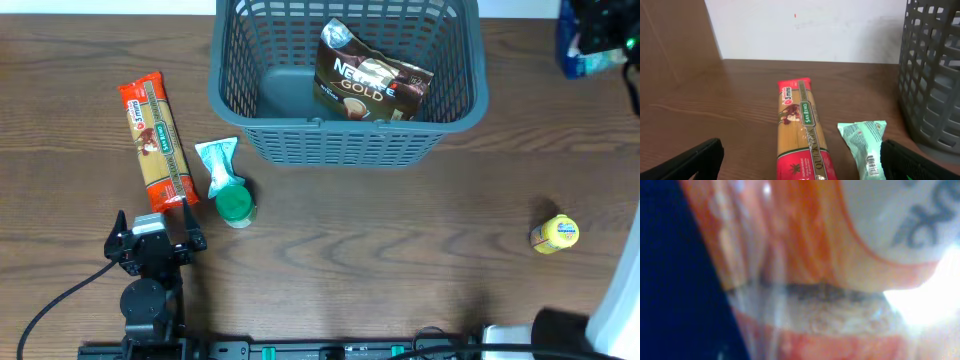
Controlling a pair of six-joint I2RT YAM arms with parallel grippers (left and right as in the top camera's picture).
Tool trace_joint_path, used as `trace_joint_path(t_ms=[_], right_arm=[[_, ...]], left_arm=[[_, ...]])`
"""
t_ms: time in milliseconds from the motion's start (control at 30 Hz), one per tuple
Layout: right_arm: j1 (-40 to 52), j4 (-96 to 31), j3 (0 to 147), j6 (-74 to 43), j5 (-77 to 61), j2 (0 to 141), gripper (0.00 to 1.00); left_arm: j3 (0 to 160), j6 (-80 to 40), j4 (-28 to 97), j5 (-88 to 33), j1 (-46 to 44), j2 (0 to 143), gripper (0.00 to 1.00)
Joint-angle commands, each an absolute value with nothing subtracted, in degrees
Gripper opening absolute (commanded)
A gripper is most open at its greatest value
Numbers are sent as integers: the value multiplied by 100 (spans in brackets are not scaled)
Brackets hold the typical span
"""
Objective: Pack container
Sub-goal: 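Carry the box into the basket and open the right gripper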
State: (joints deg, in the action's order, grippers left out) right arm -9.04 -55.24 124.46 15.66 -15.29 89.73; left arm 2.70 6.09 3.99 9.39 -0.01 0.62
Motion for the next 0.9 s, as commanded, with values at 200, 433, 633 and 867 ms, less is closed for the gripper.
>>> trace_joint_path(t_ms=[200, 433, 633, 867], right_arm=[[1026, -5927, 12401, 4165, -1973, 9179, 1], [1822, -5979, 12401, 4403, -1970, 9850, 1], [2281, -6018, 12401, 4287, -1925, 10774, 1], [2394, -5957, 12401, 3813, -1800, 11524, 1]], left_arm=[[102, 661, 482, 967, 32, 23, 98], [102, 661, 482, 967, 32, 23, 98], [102, 661, 482, 969, 32, 23, 98], [102, 661, 482, 967, 32, 23, 98]])
